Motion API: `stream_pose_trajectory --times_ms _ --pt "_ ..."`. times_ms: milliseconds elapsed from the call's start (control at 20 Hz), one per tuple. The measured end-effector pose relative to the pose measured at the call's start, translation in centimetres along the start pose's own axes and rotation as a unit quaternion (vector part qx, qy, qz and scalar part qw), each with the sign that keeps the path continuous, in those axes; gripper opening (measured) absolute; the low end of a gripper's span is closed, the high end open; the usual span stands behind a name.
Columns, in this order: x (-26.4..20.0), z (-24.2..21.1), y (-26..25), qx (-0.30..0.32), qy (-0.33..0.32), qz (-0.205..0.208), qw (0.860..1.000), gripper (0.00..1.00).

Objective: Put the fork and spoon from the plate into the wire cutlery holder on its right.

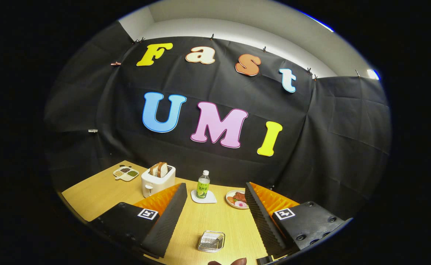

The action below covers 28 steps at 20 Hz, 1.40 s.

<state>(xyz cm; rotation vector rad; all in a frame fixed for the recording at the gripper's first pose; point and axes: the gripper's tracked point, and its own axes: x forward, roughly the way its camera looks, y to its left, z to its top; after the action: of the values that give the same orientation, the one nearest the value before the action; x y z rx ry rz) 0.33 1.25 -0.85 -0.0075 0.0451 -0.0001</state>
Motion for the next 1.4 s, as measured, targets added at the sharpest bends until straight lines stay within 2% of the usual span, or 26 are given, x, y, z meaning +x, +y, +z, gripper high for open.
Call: stream_pose_trajectory --times_ms 350,550,700,900,1050,1200,1400 --pt "0.2 -0.2 0.8 0.0 0.006 0.011 1.0 0.98" --pt "0.3 -1.8 3.6 0.017 0.045 0.053 0.997 0.98" --pt "0.1 -3.7 6.9 0.027 0.088 0.101 0.991 0.98" --pt "-1.1 -7.4 12.5 0.033 0.164 0.179 0.97 0.98" --pt "-2.4 -10.8 16.4 0.044 0.229 0.225 0.946 0.98" --pt "-3.4 -14.7 20.1 0.056 0.298 0.257 0.918 0.98" --pt "-3.8 -19.5 22.9 0.037 0.369 0.273 0.888 0.93"
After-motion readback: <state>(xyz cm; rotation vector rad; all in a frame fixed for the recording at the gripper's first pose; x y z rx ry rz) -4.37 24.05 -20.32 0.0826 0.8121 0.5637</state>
